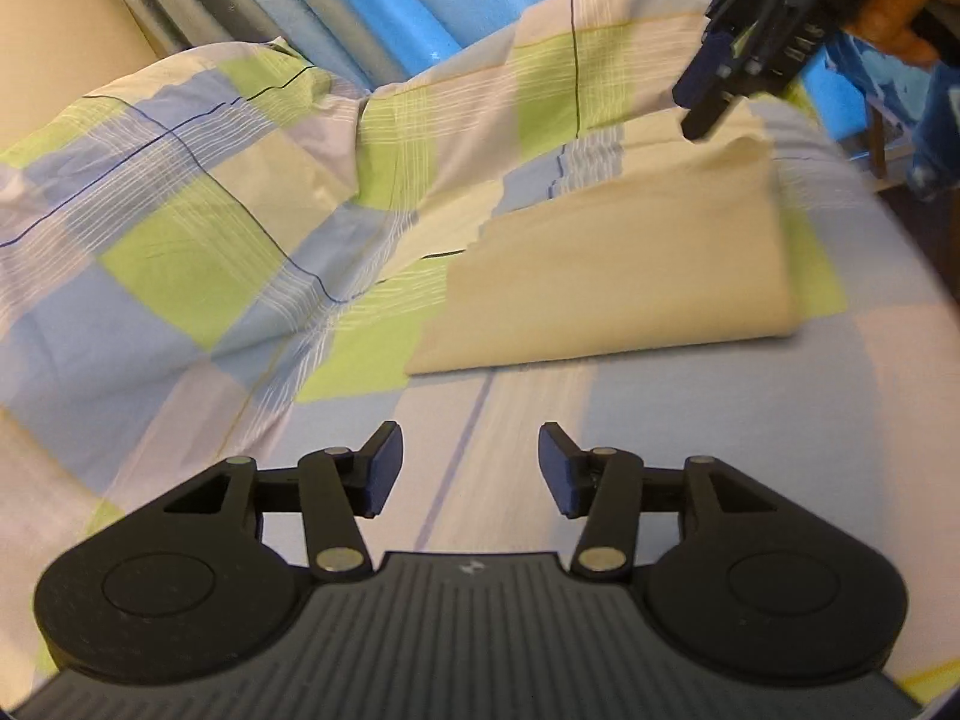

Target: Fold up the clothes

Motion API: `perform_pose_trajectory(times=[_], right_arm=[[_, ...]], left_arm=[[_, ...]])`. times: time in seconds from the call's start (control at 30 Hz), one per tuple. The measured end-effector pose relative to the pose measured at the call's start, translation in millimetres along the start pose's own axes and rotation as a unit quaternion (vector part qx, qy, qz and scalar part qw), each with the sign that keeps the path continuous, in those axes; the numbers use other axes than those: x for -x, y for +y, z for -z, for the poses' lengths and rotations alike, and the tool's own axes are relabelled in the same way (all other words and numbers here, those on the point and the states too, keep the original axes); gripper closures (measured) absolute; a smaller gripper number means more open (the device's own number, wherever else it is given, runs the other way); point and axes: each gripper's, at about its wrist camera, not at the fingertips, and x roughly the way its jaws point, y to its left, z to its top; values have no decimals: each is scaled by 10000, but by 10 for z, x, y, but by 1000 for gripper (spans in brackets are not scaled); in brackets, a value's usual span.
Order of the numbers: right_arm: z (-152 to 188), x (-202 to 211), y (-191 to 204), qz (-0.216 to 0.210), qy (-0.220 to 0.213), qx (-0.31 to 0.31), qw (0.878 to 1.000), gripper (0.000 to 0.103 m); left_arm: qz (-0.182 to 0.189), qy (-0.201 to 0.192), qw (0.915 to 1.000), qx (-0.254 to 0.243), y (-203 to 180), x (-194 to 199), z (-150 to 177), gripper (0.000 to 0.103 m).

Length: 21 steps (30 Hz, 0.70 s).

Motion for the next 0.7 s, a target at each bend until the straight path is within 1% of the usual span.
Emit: perform_pose_trajectory(times=[0.07, 0.17, 0.23, 0.33, 0.43, 0.5, 0.6, 0.7], right_arm=[[5, 161, 242, 100, -38, 454, 9989, 56], [75, 239, 622, 43, -23, 1046, 9945, 56], [155, 186, 883, 46, -10, 1443, 9895, 56], [295, -44, 1224, 135, 42, 1980, 9801, 57], [441, -350, 1466, 365, 122, 2653, 9634, 63], [530, -505, 1527, 551, 178, 3124, 9482, 66], [651, -628, 1521, 931, 179, 3723, 9233, 66], [757, -678, 1399, 987, 57, 3957, 9131, 67]], left_arm=[[-141, 102, 9990, -402, -114, 172, -75, 55], [-239, 211, 9957, -867, -243, 320, -165, 51], [-303, 267, 9931, -1104, -320, 344, -186, 47], [-226, 267, 9925, -1171, -388, 302, -179, 47], [-94, 206, 9928, -1175, -422, 197, -118, 45], [19, 190, 9925, -1205, -429, 110, -60, 44], [94, 121, 9886, -1495, -452, -22, 14, 42], [89, 0, 9815, -1915, -494, -195, 59, 38]])
